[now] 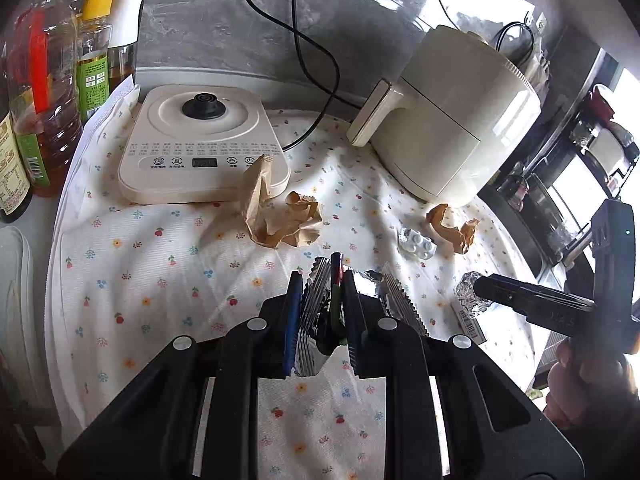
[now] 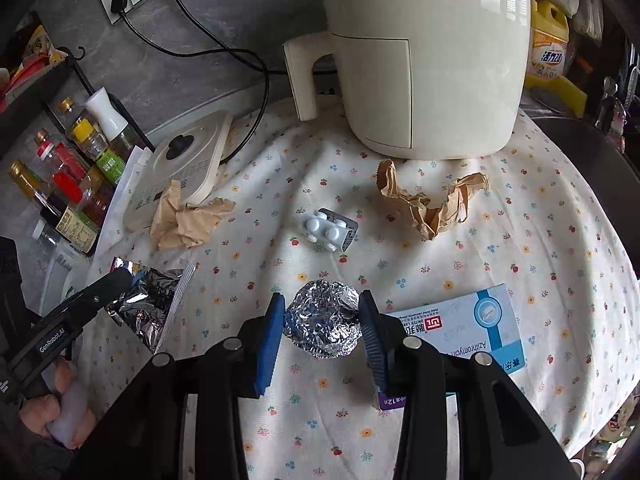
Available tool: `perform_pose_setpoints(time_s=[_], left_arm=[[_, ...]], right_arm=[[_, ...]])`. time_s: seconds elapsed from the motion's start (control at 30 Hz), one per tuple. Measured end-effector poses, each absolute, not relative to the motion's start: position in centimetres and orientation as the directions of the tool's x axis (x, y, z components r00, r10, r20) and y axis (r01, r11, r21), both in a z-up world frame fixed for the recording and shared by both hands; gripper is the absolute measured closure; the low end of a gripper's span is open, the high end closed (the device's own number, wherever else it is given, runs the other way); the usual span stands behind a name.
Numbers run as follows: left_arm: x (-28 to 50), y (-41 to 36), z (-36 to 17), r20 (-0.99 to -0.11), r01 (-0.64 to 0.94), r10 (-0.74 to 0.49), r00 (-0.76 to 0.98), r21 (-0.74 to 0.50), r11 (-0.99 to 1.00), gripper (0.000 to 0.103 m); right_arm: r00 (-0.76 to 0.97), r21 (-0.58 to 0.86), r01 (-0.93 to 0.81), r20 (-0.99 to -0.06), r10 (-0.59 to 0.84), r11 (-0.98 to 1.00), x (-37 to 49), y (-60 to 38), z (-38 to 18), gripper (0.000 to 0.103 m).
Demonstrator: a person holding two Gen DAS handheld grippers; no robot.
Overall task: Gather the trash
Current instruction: 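Grasp a silver foil wrapper with the left tool while the right grasps the foil ball, then carry the foil wrapper and foil ball over the white bucket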
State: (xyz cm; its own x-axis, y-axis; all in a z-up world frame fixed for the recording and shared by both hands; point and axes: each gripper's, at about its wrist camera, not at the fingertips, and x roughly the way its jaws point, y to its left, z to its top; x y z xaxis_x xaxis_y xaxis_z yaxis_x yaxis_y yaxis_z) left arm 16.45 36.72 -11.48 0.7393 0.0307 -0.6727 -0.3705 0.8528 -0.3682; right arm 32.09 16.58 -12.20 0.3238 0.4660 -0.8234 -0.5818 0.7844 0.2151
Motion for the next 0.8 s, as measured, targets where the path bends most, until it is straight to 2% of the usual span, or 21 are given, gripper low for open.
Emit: perform_pose_setpoints(time_s=[0.23,0.8], left_arm=[[17.9,31.9,-10.8,-0.669,-0.308,-0.015,0.743,-0.362,0.880,0.083],[21.8,13.4,-9.8,-0.678,-0.054,-0.218,0.702,-0.355,0.933,0.083]], right_arm=[[0.388,0.231,-0.512,-0.797,0.463,0.827,30.3,8.9,-10.2,0.065],[0.523,0.249,-0.193,-0.792,0.315,0.949,25.9,-14.7,-9.2,0.065]])
